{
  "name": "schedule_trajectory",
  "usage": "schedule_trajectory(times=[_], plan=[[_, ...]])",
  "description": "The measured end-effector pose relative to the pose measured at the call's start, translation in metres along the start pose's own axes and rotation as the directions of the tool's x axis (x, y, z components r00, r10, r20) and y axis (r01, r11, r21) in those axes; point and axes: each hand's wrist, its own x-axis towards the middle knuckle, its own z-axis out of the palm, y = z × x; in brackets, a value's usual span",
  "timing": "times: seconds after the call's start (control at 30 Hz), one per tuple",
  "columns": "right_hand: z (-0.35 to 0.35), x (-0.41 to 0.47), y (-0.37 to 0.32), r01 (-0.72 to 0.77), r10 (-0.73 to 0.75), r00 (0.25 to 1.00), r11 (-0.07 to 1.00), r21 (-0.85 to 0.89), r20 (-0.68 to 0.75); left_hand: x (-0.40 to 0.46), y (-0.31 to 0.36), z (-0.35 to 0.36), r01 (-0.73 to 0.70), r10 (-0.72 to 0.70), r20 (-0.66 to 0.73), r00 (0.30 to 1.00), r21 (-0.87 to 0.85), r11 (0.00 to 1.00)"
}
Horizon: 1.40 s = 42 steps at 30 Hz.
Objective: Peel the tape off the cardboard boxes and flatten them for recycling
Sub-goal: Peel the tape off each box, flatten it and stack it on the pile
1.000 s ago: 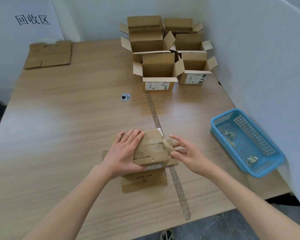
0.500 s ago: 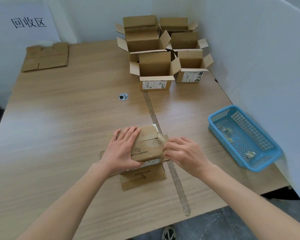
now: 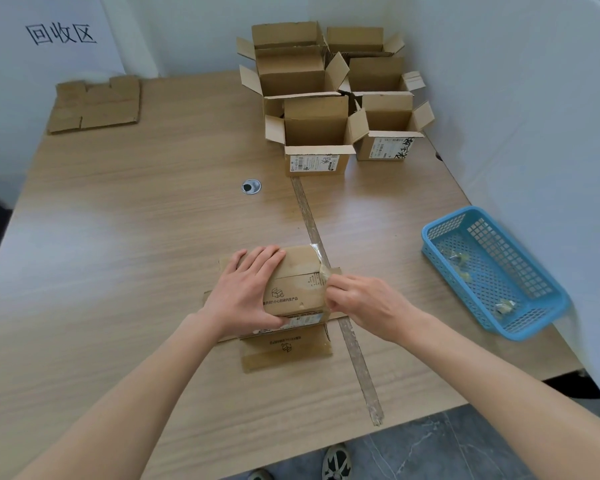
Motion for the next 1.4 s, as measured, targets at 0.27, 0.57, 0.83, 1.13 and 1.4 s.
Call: schedule_trajectory(times=[0.27,0.57,0.83,1.13,1.4], plan=[[-0.008,0.011,0.002,0.005,-0.005,0.991,1.0,-0.001,0.132,0.001,-0.002,0.002,-0.01,0.01,0.002,1.0,0.0,1.0],[-0.017,0.008,0.007,0.186,-0.18,0.964,0.982,-0.016,0.198,0.001,-0.009,-0.003,-0.041,0.041,0.032,0.999,-0.004,0.999],[-0.018,0.003,0.033,-0.295,0.413,0.902,0.799,0.523,-0.123,-0.002,-0.014,-0.006,-0.103,0.102,0.073,0.992,0.008,0.995],[0.011,0.014,0.002,-0.392,0.545,0.838,0.615,0.683,-0.009,-0.002,-0.01,-0.009,-0.091,0.089,0.082,0.993,0.019,0.996],[0.008,0.03,0.027,-0.444,0.645,0.741,0.678,0.585,-0.185,0.002,-0.018,-0.016,-0.127,0.13,0.128,0.983,-0.03,0.991]])
